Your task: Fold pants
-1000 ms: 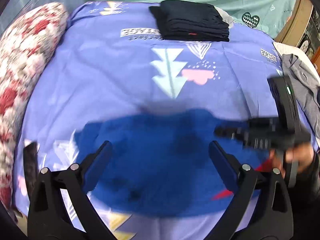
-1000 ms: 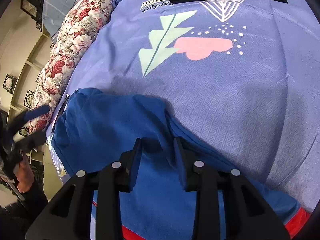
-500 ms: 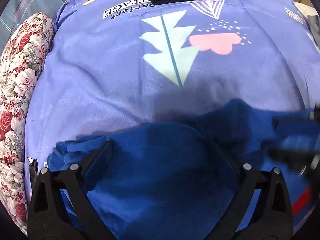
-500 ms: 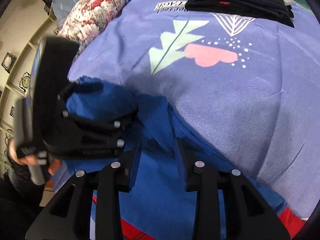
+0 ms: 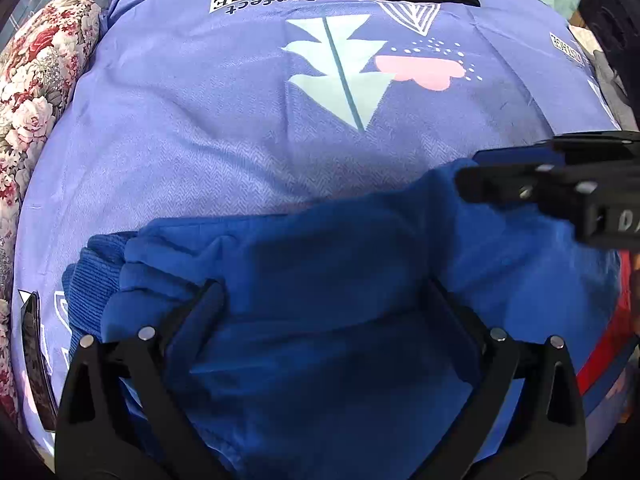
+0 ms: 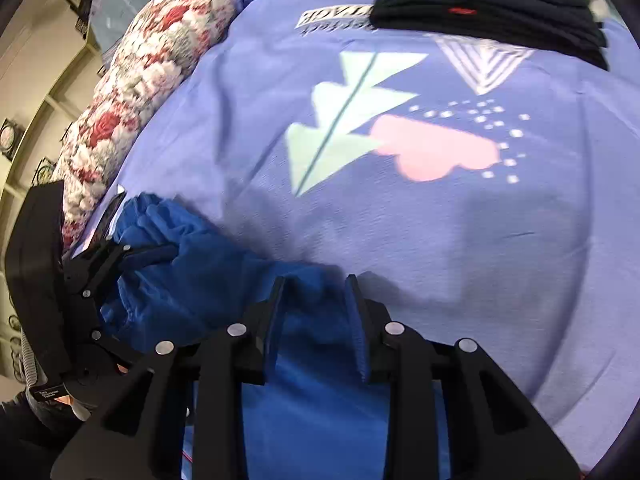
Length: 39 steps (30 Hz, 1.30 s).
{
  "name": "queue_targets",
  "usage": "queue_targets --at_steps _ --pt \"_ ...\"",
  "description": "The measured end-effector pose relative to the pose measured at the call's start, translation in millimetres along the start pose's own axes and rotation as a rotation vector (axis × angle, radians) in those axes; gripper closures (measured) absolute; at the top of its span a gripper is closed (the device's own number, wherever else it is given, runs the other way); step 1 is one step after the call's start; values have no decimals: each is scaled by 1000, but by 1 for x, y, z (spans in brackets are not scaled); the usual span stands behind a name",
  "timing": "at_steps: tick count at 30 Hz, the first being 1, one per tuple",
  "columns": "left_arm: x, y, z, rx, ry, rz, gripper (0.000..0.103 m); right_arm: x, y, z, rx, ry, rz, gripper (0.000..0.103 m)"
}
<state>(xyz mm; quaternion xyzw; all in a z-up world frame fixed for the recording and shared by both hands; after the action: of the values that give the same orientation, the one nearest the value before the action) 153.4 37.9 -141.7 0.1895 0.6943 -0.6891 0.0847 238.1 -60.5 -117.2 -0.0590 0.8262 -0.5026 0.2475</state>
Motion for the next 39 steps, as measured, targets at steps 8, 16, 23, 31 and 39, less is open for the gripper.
queue_targets --at_steps 8,16,23,31,39 --pt "11 -8 -1 11 -2 -6 3 2 11 -11 -34 -57 -71 93" --pt "27 -19 -2 13 8 -3 4 9 2 -10 -17 -82 -31 95" --pt "28 -18 -6 60 -25 0 4 -16 -6 -20 144 -164 82 96" --pt "26 -32 -7 87 -51 3 4 -22 -8 14 243 -108 137 91" --pt "21 -83 -35 144 -140 119 4 12 -41 24 80 13 109 87"
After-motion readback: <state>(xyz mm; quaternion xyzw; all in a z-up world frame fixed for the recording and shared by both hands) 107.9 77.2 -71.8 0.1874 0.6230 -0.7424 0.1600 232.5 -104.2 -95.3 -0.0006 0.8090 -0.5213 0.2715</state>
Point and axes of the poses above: each gripper's, at about its wrist camera, not at the fingertips, and y roughly the way its jaws point, z to its right, x to its underside, the point moved 6 cm from there along y, roughly the way its jaws point, and after that the axes turned 1 degree about x, right-handed, at the moved point
